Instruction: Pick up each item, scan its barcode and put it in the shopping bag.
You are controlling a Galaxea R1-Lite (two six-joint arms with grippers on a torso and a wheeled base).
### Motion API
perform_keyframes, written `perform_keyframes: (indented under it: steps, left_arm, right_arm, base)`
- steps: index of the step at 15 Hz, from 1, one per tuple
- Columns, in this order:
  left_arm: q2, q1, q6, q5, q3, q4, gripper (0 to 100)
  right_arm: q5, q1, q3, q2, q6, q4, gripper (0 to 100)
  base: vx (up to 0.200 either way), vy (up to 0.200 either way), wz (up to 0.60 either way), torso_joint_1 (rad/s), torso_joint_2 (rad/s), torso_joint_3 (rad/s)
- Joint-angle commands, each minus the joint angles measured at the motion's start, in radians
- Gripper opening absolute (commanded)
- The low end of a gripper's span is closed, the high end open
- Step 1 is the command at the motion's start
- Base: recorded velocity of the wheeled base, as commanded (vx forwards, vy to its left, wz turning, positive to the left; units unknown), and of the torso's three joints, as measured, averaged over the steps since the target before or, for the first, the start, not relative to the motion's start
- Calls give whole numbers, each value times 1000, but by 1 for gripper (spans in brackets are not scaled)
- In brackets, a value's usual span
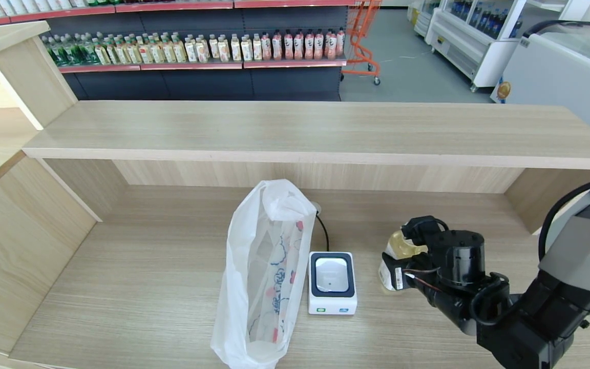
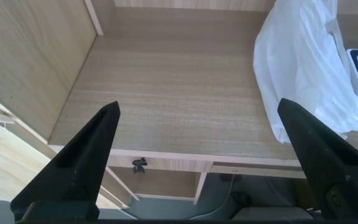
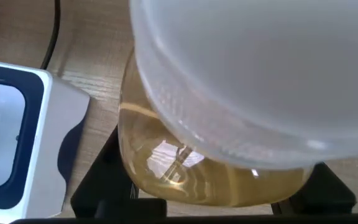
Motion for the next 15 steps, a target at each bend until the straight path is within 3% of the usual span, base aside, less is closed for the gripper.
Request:
perform_keyframes:
  steps: [1,4,7,8,11,15]
  left_arm:
    - [0,0,0,0,0,0,100]
    - [0,0,0,1,0,0,100]
    - [0,0,0,0,0,0,100]
    - [0,0,0,0,0,0,100]
    - [0,0,0,0,0,0,100]
    - [0,0,0,0,0,0,100]
  right_arm:
    - [-27,6,32,-64,0,22,0]
    - [16,-12,67,-165,89,28,0]
    - [361,-117,58,-328,140,146,0]
    - [602,-197,48,-400,166,231,0]
    - [1019,-307,35,-512,246,367,0]
    - [1257,-298,33,-570,315,373,0]
  base:
    - [0,0,0,0,0,0]
    - [0,0,0,0,0,0]
    - [0,0,0,0,0,0]
    - [0,0,0,0,0,0]
    - [0,0,0,0,0,0]
    - [0,0,0,0,0,0]
